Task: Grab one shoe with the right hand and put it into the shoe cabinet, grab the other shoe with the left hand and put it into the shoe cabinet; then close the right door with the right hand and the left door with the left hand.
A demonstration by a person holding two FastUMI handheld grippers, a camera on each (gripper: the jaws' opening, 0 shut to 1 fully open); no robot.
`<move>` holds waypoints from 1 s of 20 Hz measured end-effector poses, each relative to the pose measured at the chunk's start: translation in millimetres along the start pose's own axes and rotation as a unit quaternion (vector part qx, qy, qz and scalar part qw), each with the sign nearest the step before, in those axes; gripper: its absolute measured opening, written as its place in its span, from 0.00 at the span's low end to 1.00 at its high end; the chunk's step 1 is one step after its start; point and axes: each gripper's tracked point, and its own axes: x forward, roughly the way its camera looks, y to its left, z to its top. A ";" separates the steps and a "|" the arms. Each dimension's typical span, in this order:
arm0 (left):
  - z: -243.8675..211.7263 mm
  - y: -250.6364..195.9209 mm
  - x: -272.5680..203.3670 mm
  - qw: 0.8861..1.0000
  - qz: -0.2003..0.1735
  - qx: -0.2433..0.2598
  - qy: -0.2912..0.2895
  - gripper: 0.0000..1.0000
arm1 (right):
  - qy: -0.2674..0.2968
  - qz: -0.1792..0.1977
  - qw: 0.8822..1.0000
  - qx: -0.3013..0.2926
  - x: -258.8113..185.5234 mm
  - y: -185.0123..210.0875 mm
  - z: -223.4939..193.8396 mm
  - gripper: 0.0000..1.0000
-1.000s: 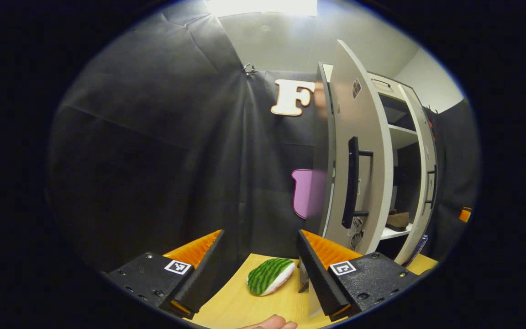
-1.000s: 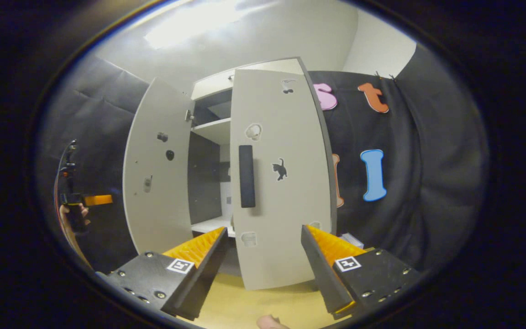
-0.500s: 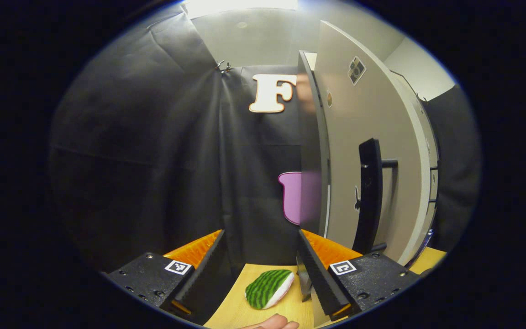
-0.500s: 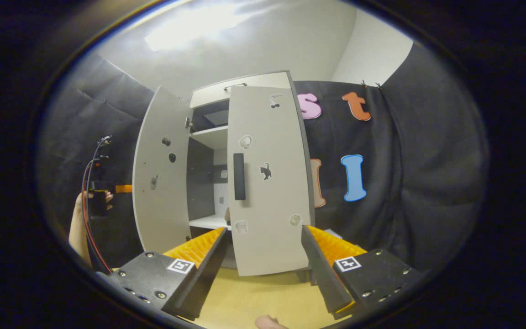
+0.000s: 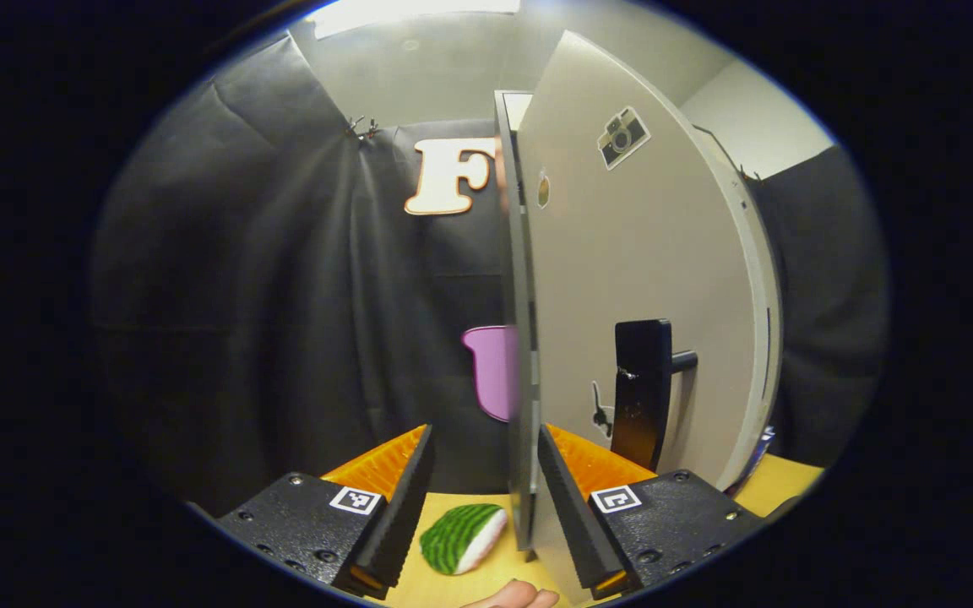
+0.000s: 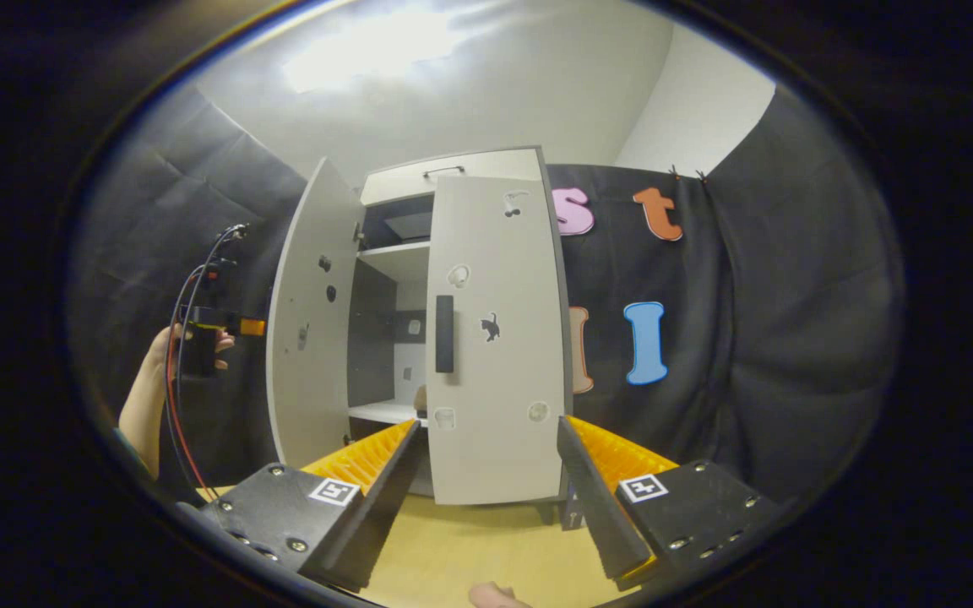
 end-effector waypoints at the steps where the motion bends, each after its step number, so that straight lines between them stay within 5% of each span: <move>1: -5.1 -4.2 2.4 1.000 -0.003 0.002 0.006 0.75 | 0.002 -0.002 1.000 0.001 0.6 -3.0 -1.1 0.96; 11: -5.8 -20.4 8.5 1.000 -0.007 -0.016 0.000 0.76 | -0.002 -0.007 1.000 -0.007 -1.0 -6.3 -2.1 0.94; 20: -31.3 -85.5 36.8 0.998 -0.054 -0.029 0.033 0.78 | 0.016 -0.002 1.000 0.001 15.5 2.8 -14.6 0.94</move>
